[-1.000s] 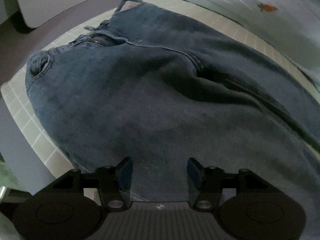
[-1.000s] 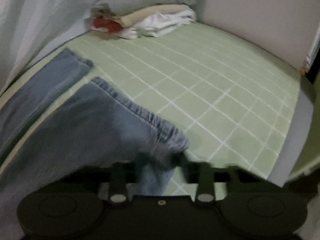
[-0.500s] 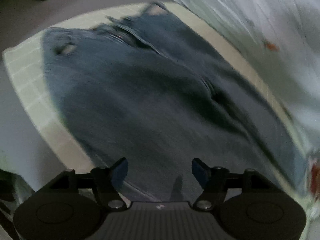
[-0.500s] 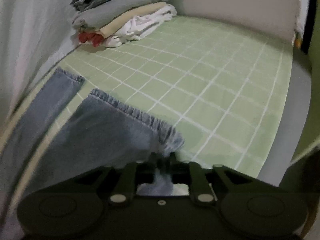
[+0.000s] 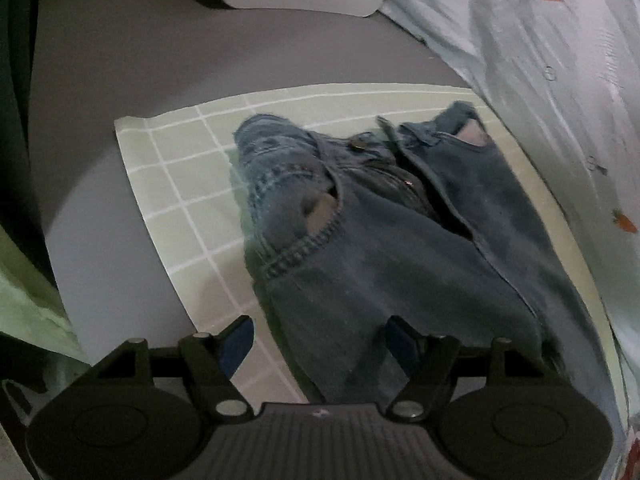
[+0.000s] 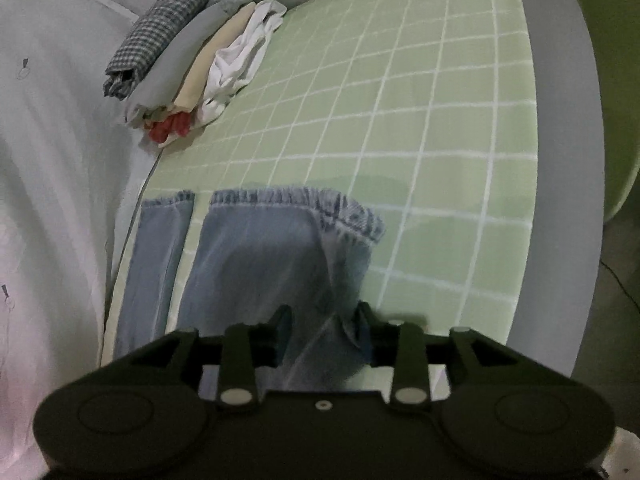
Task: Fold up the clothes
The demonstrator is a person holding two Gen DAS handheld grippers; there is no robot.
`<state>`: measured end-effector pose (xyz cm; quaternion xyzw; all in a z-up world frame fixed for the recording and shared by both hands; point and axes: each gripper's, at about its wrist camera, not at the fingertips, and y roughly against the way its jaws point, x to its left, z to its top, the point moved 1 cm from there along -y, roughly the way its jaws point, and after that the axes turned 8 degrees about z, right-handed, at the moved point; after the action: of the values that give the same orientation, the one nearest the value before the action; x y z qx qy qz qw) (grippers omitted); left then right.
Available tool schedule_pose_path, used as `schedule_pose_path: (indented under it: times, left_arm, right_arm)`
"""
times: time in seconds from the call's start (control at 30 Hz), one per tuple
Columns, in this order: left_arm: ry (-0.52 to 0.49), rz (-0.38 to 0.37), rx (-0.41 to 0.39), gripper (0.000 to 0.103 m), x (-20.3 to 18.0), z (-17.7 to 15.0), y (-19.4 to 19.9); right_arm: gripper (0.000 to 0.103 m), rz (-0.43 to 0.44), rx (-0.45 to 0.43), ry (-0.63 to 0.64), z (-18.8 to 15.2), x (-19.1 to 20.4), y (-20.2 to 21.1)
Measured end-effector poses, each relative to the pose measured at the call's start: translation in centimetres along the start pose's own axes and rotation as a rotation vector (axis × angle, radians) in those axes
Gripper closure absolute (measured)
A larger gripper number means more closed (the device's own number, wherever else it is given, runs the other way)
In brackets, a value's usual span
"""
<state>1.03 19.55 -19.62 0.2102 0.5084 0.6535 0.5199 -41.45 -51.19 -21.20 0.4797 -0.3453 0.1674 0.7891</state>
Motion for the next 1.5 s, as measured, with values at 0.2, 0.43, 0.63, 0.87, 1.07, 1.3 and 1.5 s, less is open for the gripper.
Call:
schedule_pose_path:
  times: [0.2, 0.43, 0.63, 0.87, 1.07, 1.3, 1.5]
  left_arm:
    - [-0.005, -0.015, -0.001, 0.026, -0.3, 1.1, -0.9]
    - [0.035, -0.052, 0.007, 0.026, 0.4, 1.7, -1.2]
    - [0.046, -0.069, 0.01, 0.025, 0.6, 1.6, -1.3]
    - [0.069, -0.106, 0.028, 0.021, 0.9, 1.8, -1.2]
    - [0.09, -0.114, 0.006, 0.017, 1.1, 1.9, -1.6]
    - [0.136, -0.12, -0.02, 0.034, 0.8, 3.3, -2.7]
    - [0.218, -0.092, 0.008, 0.079, 1.6, 4.1, -3.1]
  right_arm:
    - [0.066, 0.017, -0.009, -0.066, -1.1, -0.4, 0.6]
    - [0.051, 0.038, -0.006, -0.156, -1.7, -0.5, 1.7]
    - [0.043, 0.085, 0.029, -0.185, -2.4, -0.4, 0.9]
    - [0.018, 0.21, 0.036, -0.273, -2.2, -0.7, -0.5]
    - [0.0, 0.311, 0.025, -0.357, -2.6, -1.4, -1.0]
    - [0.0, 0.331, 0.05, -0.372, -2.2, -1.5, -1.4]
    - [0.029, 0.249, 0.098, -0.363, -1.3, -1.1, -1.8]
